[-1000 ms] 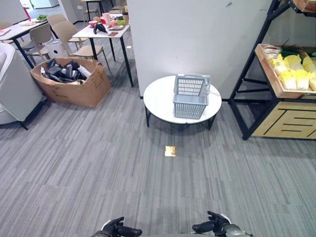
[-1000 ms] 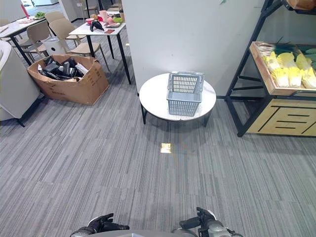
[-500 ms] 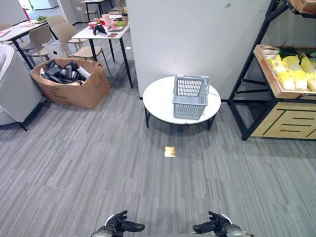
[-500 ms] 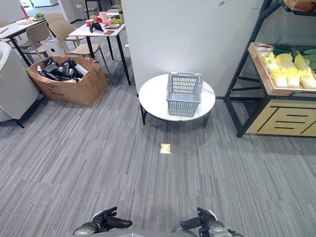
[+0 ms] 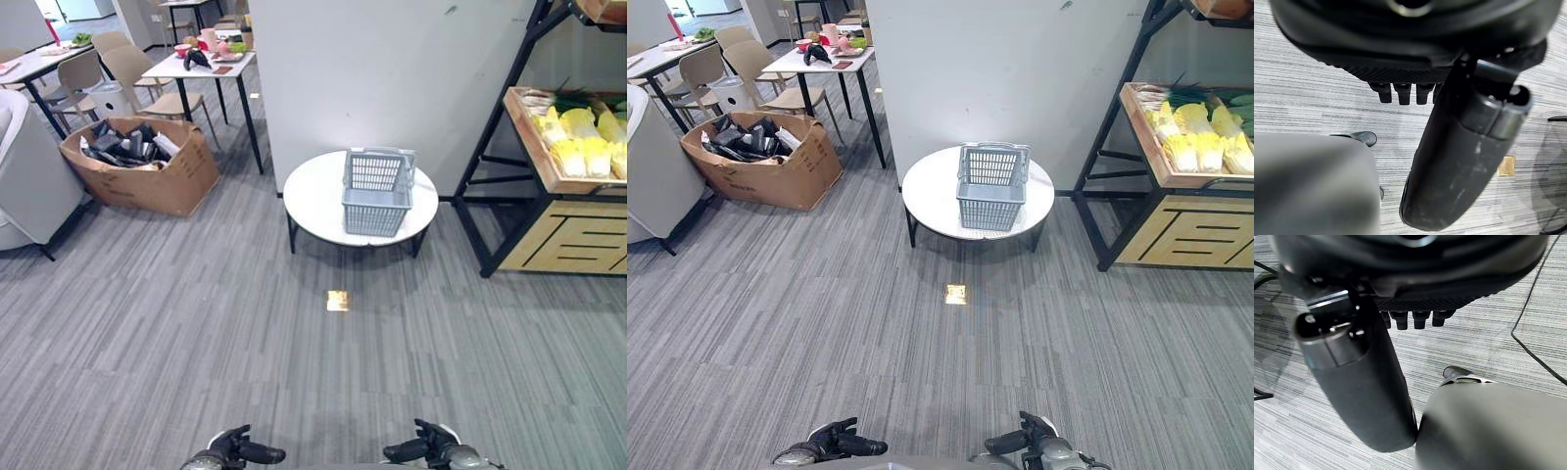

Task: Get the vegetables into the basket

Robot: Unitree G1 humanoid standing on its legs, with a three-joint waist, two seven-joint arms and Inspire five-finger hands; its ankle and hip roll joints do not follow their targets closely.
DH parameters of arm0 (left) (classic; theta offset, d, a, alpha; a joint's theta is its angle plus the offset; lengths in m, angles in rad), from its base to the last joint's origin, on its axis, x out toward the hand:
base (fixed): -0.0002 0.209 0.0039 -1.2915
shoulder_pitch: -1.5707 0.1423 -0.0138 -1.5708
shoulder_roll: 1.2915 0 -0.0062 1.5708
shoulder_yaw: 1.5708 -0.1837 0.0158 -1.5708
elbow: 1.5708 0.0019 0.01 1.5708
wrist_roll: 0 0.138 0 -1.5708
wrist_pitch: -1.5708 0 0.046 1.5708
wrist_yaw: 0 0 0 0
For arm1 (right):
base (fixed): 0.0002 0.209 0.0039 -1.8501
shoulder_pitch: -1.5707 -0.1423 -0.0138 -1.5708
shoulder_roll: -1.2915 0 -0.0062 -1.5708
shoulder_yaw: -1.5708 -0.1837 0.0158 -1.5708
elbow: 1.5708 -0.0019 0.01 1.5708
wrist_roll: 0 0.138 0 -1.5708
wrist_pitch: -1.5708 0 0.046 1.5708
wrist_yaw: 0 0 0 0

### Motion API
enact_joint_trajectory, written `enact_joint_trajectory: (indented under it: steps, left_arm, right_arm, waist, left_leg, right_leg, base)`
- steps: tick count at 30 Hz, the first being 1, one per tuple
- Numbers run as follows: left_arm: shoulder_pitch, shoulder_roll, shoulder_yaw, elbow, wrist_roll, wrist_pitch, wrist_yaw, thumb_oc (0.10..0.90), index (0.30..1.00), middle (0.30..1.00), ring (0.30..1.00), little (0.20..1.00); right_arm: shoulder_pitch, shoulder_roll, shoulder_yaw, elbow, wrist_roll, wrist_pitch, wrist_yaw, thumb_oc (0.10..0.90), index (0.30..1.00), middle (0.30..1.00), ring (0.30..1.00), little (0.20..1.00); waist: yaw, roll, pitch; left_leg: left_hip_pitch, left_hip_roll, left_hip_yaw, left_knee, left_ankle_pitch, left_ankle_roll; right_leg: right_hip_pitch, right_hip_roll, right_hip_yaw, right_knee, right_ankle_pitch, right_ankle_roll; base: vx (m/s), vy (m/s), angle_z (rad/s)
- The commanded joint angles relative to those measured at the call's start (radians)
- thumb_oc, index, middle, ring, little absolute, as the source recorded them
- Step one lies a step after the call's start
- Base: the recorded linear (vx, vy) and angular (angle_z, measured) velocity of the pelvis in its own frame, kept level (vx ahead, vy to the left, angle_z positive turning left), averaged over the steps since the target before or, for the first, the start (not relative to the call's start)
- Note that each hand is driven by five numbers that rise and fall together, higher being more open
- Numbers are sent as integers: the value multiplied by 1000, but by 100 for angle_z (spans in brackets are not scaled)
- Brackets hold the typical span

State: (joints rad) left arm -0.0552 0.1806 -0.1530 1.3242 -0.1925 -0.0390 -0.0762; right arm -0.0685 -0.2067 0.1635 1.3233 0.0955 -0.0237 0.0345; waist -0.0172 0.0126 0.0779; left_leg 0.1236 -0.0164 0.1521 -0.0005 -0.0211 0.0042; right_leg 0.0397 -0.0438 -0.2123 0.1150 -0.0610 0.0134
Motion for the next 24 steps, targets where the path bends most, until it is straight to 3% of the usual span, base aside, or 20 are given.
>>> enact_joint_trajectory:
  steps: [1, 8, 24]
  left_arm:
    - [0, -16, 14, 70, 64, 2, 13, 900, 1000, 1000, 1000, 1000]
    - [5, 9, 36, 80, 84, 6, 29, 900, 1000, 1000, 1000, 1000]
    - [-4, -18, -11, -35, 7, -17, 14, 900, 1000, 1000, 1000, 1000]
  right_arm:
    - [-13, 19, 42, 81, -8, 7, -6, 900, 1000, 1000, 1000, 1000]
    - [1, 36, 37, 73, -1, 10, -1, 900, 1000, 1000, 1000, 1000]
    - [-29, -5, 38, 59, -8, 13, 0, 900, 1000, 1000, 1000, 1000]
  waist:
    - [1, -55, 3]
    - [6, -80, -4]
    - [14, -64, 44]
  left_leg:
    - [18, 46, 38, -87, 21, -53]
    - [31, 34, 55, -87, 2, -36]
    - [17, 10, 50, -87, 5, -17]
  right_leg:
    - [103, -93, 0, -202, 147, 127]
    - [100, -106, 23, -202, 159, 138]
    - [75, -133, 31, -190, 188, 155]
  base:
    - [44, 22, -1]
    - [40, 46, -9]
    - [-2, 55, -5]
